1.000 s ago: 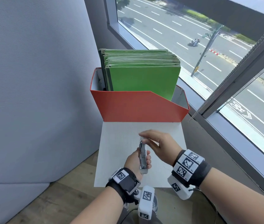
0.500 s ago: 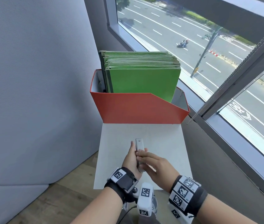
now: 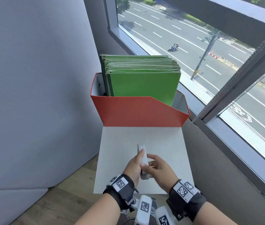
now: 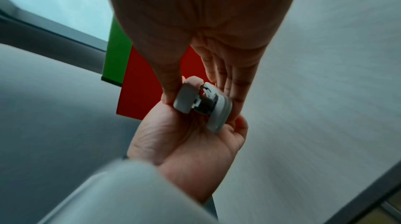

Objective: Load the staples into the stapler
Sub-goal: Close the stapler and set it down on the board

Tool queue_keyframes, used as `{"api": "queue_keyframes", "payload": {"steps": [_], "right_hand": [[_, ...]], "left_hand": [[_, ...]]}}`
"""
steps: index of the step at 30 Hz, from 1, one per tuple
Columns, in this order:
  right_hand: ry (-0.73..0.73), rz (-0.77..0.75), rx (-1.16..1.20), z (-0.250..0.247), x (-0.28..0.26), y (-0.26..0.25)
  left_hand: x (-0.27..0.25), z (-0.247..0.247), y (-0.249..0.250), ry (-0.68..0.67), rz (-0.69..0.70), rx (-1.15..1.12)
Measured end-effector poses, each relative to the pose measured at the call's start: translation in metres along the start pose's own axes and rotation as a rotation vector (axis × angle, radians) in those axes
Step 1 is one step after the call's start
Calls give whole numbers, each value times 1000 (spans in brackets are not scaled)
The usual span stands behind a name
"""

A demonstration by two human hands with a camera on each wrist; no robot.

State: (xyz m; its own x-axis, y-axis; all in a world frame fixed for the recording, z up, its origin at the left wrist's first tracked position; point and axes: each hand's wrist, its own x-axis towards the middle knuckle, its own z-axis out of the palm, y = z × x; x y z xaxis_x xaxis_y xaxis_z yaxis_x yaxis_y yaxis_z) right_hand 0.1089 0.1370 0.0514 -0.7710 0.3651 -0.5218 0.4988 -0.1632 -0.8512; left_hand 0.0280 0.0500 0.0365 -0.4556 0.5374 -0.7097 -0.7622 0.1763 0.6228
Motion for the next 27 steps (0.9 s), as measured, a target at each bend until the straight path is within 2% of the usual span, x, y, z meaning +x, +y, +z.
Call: {"api": "queue_keyframes", "payload": {"steps": [4, 8, 13, 23, 27], "right_hand": [[12, 41, 40, -4, 7, 20], [74, 61, 46, -8, 13, 30], [93, 64, -10, -6, 28, 29], [-15, -20, -179, 32, 91, -25], [-11, -36, -284, 53, 117, -37]], "left_hand": [[3, -7, -2, 17, 47, 203], [4, -12, -5, 56, 139, 207], [8, -12, 1, 102, 168, 201], [48, -42, 60, 279, 239, 323], [59, -62, 80, 333, 262, 397]]}}
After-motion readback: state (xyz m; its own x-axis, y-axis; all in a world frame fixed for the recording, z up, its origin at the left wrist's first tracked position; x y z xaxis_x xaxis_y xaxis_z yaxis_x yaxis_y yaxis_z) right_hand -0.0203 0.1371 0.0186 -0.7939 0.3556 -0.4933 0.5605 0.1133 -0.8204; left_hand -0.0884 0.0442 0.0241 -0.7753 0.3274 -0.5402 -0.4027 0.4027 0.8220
